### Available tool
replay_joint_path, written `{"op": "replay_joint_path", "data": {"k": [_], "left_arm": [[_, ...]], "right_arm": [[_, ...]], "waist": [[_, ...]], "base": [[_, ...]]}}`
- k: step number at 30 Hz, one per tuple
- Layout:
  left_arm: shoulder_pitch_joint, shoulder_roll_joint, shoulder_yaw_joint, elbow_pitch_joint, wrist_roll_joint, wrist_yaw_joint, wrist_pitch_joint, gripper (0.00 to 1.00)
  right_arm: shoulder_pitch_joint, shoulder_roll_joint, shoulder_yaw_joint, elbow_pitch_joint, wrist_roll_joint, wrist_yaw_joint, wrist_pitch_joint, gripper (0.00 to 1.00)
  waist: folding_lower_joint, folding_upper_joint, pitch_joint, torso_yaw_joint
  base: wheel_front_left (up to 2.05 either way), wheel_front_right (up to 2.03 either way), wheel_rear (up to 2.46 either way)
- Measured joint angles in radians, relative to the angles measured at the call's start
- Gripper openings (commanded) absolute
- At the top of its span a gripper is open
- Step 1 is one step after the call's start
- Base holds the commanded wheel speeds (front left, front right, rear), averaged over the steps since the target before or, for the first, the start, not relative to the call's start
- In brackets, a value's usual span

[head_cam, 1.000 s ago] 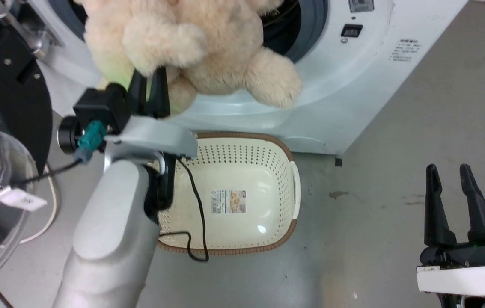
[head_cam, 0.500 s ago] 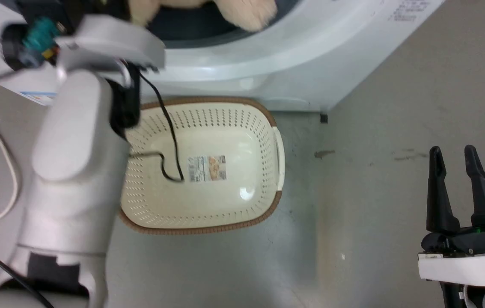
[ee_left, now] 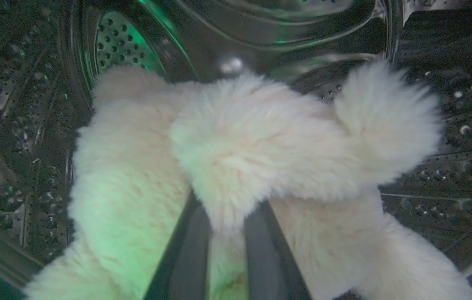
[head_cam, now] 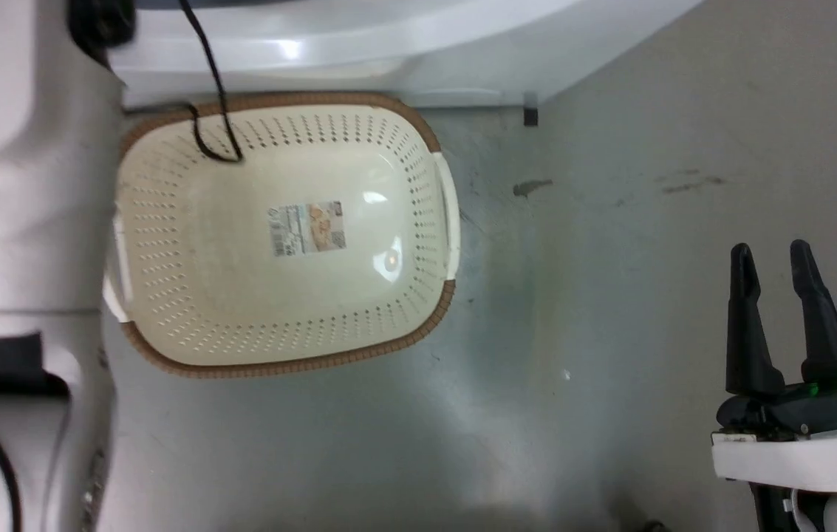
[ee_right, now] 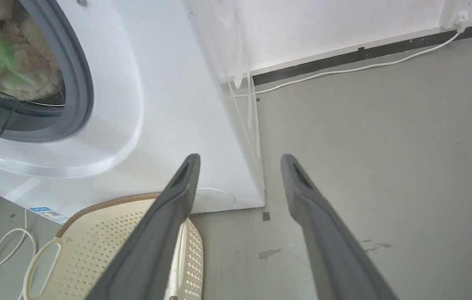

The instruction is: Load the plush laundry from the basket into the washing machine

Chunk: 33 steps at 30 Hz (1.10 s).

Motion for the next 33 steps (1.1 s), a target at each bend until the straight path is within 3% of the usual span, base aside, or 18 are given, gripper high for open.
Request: {"op": "replay_joint_path", "data": {"k": [10,19,20,21,33], "left_arm": [[-0.202,0.051,-0.029,0.077,0.038,-0.009,0.05,0.0],[-0.307,0.059,-0.048,0.13,0.041,-0.022,0.072,0.0],[-0.313,0.059,-0.053,0.137,0.043,-0.023,0.072,0.84],[-0.318,0.058,-0.057,0.146,0.043,-0.023,0.071,1.0],[-0.336,0.008,-0.067,0.236,0.0,-0.067,0.027,1.0]], "right_arm": [[-0.008,0.0,0.024,0.001,0.036,0.0,-0.003,1.0],[-0.01,0.0,0.026,-0.004,0.045,0.0,-0.003,1.0],[-0.01,0.0,0.025,-0.004,0.045,0.0,-0.003,1.0],[-0.011,0.0,0.025,-0.005,0.045,0.0,-0.003,1.0],[-0.022,0.0,-0.001,-0.013,0.031,0.0,-0.003,1.0]], "waist": [[-0.0001,0.0,0.1,-0.064],[-0.0001,0.0,0.149,-0.094],[-0.0001,0.0001,0.15,-0.093],[-0.0002,0.0,0.15,-0.092],[-0.0002,0.0001,0.135,-0.043]], "base": [[0.0,0.0,0.0],[0.0,0.0,0.0],[0.0,0.0,0.0],[0.0,0.0,0.0],[0.0,0.0,0.0]]}}
